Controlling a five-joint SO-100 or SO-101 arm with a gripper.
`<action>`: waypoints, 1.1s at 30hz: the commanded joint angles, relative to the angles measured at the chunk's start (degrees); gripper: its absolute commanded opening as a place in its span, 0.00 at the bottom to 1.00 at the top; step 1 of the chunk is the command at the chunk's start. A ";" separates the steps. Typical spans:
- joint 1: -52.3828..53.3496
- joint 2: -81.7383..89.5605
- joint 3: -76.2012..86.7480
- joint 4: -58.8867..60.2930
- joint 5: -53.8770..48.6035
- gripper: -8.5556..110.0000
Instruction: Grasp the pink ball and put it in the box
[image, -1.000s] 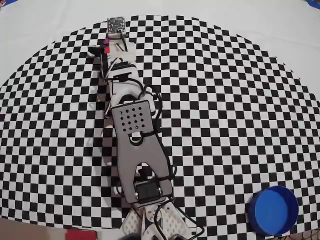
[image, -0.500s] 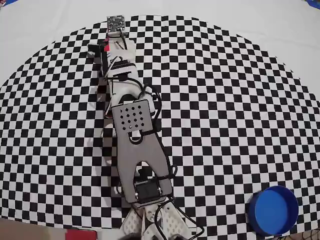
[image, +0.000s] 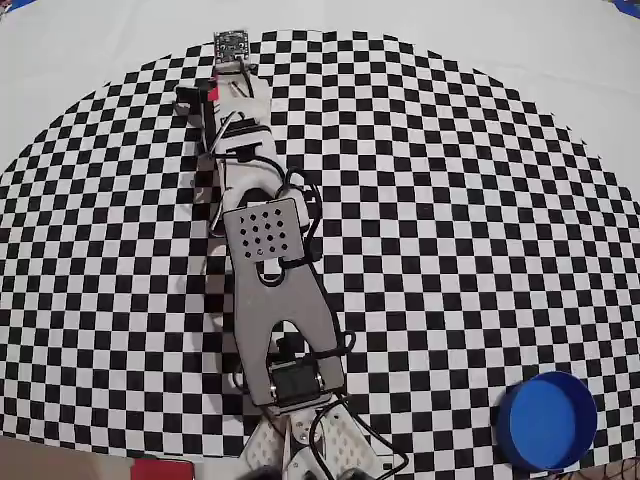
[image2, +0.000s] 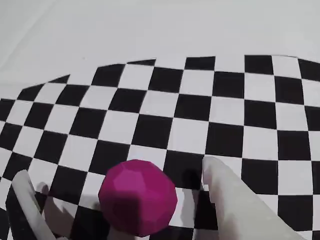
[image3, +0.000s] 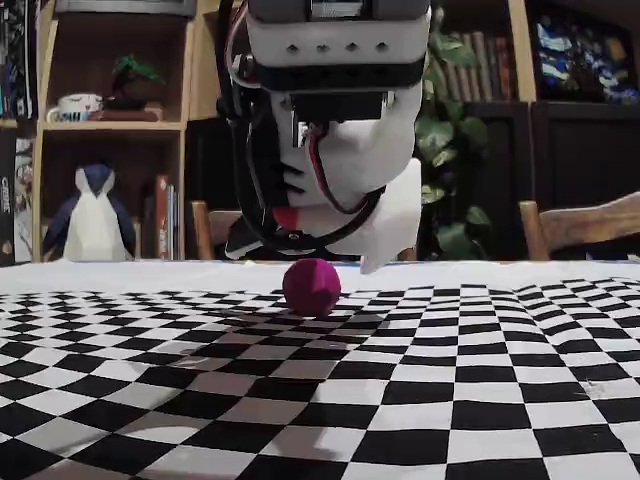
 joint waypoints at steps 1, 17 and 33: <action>-0.62 0.09 -2.90 0.18 -0.62 0.43; -0.26 -2.02 -4.48 0.26 -0.62 0.43; -0.62 -2.46 -5.27 0.62 -0.70 0.43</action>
